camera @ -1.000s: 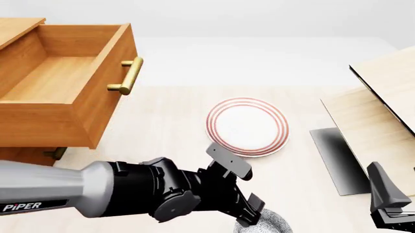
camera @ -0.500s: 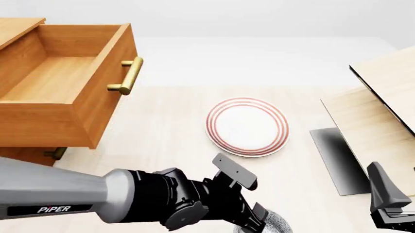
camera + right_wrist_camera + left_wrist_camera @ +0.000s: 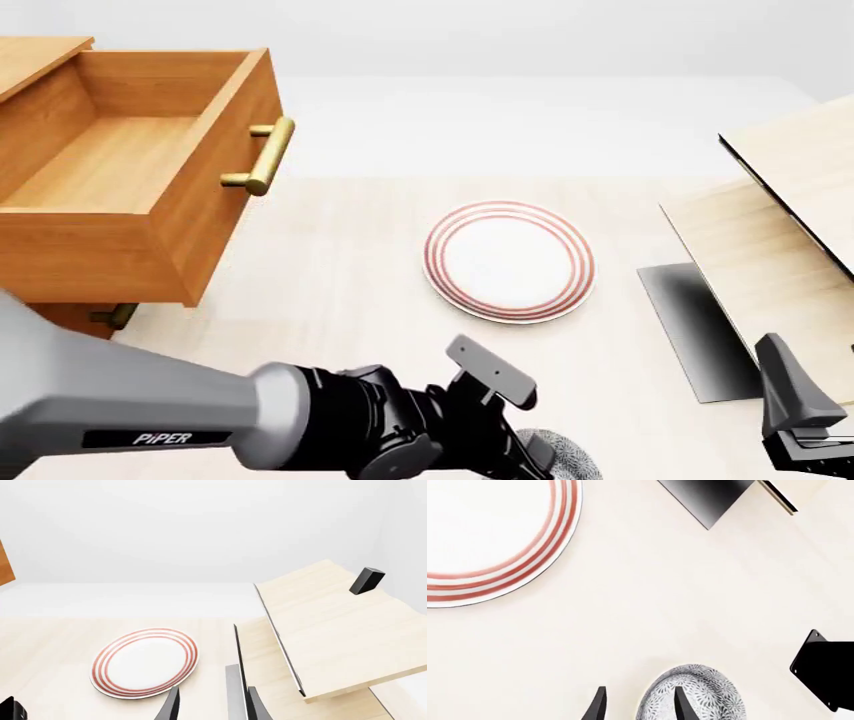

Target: Open the top drawer of the cabinet and put the bowl in it.

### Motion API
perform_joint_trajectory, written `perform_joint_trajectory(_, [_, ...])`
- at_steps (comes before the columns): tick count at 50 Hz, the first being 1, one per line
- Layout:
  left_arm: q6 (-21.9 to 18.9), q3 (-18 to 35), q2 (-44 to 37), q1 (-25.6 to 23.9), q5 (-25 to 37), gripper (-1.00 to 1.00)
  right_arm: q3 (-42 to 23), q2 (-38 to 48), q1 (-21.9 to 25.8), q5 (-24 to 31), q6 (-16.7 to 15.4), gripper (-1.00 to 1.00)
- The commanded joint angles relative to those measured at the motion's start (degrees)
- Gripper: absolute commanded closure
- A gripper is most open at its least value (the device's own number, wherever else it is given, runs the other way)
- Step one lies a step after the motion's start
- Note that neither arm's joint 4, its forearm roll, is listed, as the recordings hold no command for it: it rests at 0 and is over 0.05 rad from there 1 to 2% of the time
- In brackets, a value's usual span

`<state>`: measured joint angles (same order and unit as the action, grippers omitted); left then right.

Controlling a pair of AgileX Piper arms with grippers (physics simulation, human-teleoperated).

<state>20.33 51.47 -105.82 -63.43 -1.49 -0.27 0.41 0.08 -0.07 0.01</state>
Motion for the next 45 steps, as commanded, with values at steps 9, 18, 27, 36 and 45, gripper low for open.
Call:
perform_joint_trajectory(9, [1.1, 0.8, -2.7, -1.1, -1.0, -1.0, 0.0, 0.0, 0.0, 0.0, 0.0, -1.0])
perform_joint_trajectory(18, [1.3, 0.9, -3.2, -1.3, -1.0, -1.0, 0.0, 0.0, 0.0, 0.0, 0.0, -1.0])
perform_joint_trajectory(27, [0.6, 0.6, -2.3, -0.8, -0.8, 1.0, 0.0, 0.0, 0.0, 0.0, 0.0, -1.0])
perform_joint_trajectory(36, [0.5, -0.1, 0.3, -0.4, -0.7, 1.0, 0.0, 0.0, 0.0, 0.0, 0.0, -1.0])
perform_joint_trajectory(45, [-0.3, 0.5, 2.9, -0.3, 1.0, 1.0, 0.0, -0.1, 0.0, 0.0, 0.0, -1.0])
